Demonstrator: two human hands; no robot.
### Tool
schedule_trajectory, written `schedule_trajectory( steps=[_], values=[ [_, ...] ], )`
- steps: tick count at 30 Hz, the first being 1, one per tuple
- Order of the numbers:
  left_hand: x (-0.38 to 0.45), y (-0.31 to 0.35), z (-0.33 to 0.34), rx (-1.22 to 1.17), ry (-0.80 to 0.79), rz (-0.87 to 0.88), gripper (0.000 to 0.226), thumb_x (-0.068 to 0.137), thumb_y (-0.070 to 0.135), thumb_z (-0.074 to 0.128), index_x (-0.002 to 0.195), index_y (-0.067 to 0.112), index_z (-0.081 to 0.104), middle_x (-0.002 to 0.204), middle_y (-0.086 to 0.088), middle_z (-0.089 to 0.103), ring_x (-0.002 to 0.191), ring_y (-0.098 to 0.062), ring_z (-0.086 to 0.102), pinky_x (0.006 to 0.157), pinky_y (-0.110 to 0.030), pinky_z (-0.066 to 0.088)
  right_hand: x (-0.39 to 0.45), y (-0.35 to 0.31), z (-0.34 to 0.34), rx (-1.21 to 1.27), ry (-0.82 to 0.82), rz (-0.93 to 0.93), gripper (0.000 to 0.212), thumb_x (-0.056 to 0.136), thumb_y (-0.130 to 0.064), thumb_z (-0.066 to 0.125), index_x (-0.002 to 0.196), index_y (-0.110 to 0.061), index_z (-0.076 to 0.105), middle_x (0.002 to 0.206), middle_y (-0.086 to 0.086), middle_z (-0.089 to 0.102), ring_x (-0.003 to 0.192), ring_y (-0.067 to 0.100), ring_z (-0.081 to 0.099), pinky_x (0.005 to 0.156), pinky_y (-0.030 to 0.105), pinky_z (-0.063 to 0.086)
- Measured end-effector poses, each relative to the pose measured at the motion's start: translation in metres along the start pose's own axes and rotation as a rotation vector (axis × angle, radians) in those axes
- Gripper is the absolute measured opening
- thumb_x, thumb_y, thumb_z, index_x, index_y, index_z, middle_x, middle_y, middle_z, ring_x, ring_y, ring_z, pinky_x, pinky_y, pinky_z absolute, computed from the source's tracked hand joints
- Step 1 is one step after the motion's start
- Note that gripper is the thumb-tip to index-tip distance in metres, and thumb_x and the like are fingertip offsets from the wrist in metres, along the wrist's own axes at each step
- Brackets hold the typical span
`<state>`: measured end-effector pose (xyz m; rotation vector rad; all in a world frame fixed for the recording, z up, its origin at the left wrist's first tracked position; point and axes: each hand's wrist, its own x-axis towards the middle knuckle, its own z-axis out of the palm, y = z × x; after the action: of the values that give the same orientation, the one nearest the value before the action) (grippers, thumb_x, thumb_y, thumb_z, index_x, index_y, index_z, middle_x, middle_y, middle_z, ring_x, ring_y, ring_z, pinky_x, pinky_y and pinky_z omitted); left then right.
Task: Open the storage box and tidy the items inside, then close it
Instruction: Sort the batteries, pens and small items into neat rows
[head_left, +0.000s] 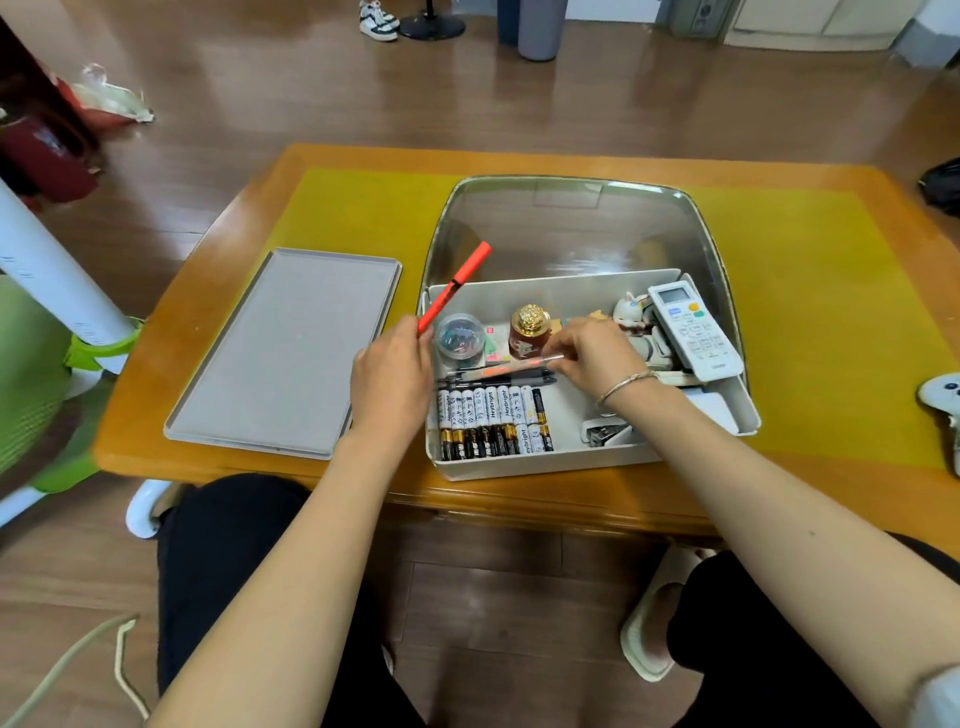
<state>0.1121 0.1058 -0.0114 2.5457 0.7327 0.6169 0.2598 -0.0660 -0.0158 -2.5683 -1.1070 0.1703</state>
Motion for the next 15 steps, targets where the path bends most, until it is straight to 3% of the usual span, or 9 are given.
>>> schedule_trajectory(
  steps=[5,7,12,15],
  values=[
    [-0.004,-0.001,-0.001,-0.024,-0.015,-0.061,0.027,0.101,0.037,0.039,0.084,0.016,0.04,0.066,0.008,0.044,0.055,-0.015,0.04,0.055,-0.032,0.024,0.008,-0.005,0.014,-0.051,0.003,0.033,0.019,0.087,-0.016,0.064,0.104,-0.012,0.071,0.105,0.011,0.067,0.101,0.028,0.059,0.087,0.034,0.046],
    [-0.005,0.0,0.0,-0.053,-0.01,-0.082,0.028,0.102,0.038,0.032,0.085,0.017,0.04,0.065,0.009,0.043,0.057,-0.017,0.043,0.054,-0.032,0.025,0.01,-0.006,0.02,-0.097,-0.014,0.055,0.02,0.089,-0.016,0.061,0.106,-0.011,0.069,0.106,0.012,0.067,0.102,0.03,0.059,0.085,0.036,0.046],
    [-0.003,-0.002,0.005,0.009,-0.03,-0.067,0.016,0.102,0.024,0.035,0.093,0.015,0.045,0.087,-0.002,0.052,0.076,-0.019,0.047,0.064,-0.032,0.035,0.01,-0.008,0.026,-0.069,-0.013,0.064,0.021,0.089,-0.012,0.059,0.108,-0.013,0.069,0.1,0.014,0.07,0.097,0.031,0.061,0.086,0.04,0.05],
    [-0.004,-0.004,0.007,0.066,-0.042,-0.042,0.019,0.101,0.023,0.038,0.105,0.011,0.053,0.102,-0.007,0.057,0.091,-0.022,0.049,0.075,-0.035,0.039,0.009,-0.007,0.029,-0.047,-0.038,0.053,0.023,0.089,-0.007,0.056,0.106,-0.013,0.071,0.1,0.013,0.071,0.096,0.031,0.063,0.087,0.041,0.051]
  ],
)
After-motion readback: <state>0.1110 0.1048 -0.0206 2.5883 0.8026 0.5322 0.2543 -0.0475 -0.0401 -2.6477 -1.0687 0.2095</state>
